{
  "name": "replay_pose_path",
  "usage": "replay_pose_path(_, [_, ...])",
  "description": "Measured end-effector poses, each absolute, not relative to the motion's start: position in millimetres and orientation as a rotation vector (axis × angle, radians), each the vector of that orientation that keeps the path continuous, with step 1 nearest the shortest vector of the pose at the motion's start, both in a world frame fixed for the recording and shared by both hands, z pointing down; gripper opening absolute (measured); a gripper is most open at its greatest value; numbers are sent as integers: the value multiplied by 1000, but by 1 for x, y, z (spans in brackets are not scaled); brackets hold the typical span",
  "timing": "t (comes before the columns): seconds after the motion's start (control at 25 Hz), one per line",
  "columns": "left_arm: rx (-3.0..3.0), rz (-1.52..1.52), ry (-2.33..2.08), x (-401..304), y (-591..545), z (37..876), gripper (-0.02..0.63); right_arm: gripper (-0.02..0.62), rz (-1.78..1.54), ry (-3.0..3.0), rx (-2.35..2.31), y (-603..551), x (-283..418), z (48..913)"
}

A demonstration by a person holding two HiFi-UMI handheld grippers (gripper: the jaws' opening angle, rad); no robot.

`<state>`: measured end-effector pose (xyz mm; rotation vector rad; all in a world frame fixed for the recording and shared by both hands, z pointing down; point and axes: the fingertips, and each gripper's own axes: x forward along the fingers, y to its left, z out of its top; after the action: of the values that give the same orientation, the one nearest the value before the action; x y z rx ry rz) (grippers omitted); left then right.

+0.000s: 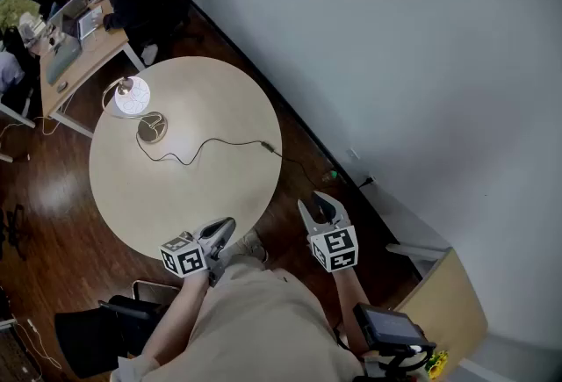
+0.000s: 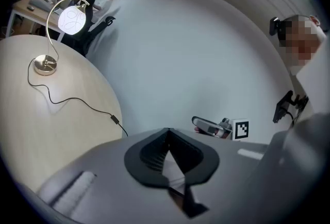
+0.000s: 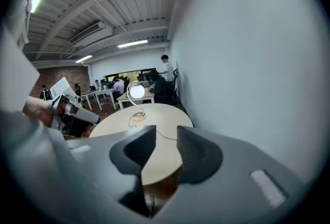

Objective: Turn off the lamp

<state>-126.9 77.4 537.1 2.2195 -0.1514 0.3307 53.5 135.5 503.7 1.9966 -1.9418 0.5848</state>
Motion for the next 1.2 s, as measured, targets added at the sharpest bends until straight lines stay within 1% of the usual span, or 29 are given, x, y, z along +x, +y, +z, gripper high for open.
replay_pose_path(0.32, [2312,364,-154,-104,33,541,0,127,565,-1958,1902,59,71,528])
replay_pose_path(0.56, [2302,342,-242,-92,7,532,0,127,550,-1984,1726,11,83,568])
replay_pose_path(0.64, [2320,325,-299,-88,-5,528,0,115,559,-2001,1682,-6,91,581])
replay_pose_path(0.96, [2272,237,-606,-57,-55,505,0,114,517,-2046,1373,-68,109,626])
replay_pose_path(1.2, [2192,269,-780,-52,-66,526,0,114,473,-2064,1220,-93,111,664])
